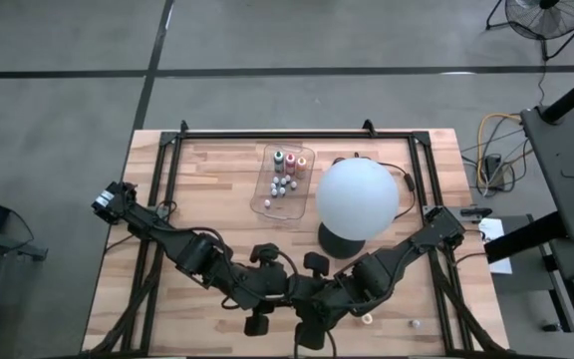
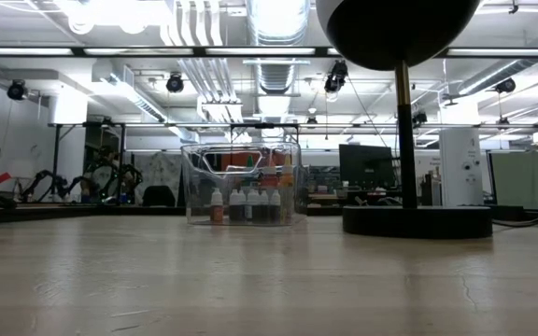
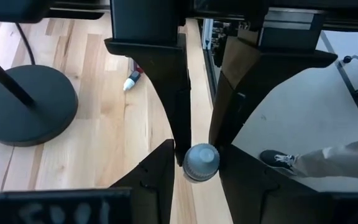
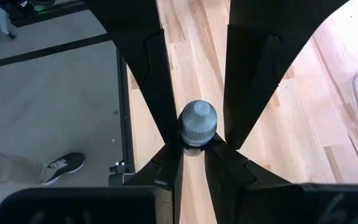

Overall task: Pick & Place food coloring
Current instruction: Put the small black food coloring bottle into the transparent bin

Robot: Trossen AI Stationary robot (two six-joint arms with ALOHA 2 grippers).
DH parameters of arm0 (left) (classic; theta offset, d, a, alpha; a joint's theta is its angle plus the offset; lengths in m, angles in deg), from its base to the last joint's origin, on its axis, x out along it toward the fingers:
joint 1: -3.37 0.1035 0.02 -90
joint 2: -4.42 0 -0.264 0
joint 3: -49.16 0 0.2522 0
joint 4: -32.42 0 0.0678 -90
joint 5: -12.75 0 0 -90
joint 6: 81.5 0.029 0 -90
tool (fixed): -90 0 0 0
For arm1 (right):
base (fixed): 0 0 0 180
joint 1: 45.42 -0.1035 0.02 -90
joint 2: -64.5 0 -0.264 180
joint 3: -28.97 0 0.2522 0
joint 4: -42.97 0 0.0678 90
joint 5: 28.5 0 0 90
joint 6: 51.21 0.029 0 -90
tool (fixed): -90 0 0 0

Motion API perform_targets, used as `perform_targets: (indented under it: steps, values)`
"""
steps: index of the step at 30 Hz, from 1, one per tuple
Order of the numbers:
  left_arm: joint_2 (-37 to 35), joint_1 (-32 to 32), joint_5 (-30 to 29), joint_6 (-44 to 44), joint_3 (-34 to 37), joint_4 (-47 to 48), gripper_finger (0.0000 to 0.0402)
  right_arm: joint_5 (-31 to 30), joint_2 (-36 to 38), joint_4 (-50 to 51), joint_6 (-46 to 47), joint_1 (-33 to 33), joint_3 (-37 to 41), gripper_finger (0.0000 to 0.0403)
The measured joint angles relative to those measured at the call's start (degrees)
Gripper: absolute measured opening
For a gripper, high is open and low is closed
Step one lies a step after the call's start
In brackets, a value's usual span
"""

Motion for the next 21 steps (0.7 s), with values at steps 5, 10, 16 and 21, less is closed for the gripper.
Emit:
perform_targets:
  steps: [5, 10, 16, 21]
  values:
    - [0.0, 0.0, -0.1, -0.1, -0.2, 0.0, 0.0096, 0.0, 0.0, -0.1, 0.0, 0.1, 0.2, 0.0047]
    - [0.0, 0.0, 0.0, -1.6, 0.0, 0.0, 0.0096, 0.0, 0.0, 0.0, 0.0, 0.2, 0.4, 0.0047]
    - [0.0, 0.0, -0.3, -2.7, 0.0, 0.6, 0.0061, 0.0, 0.0, 0.1, 0.2, 0.2, 0.4, 0.0047]
    - [-0.1, 0.0, -0.3, -2.7, 0.0, 0.8, 0.0028, 0.0, 0.0, 0.1, 0.4, 0.2, 0.4, 0.0047]
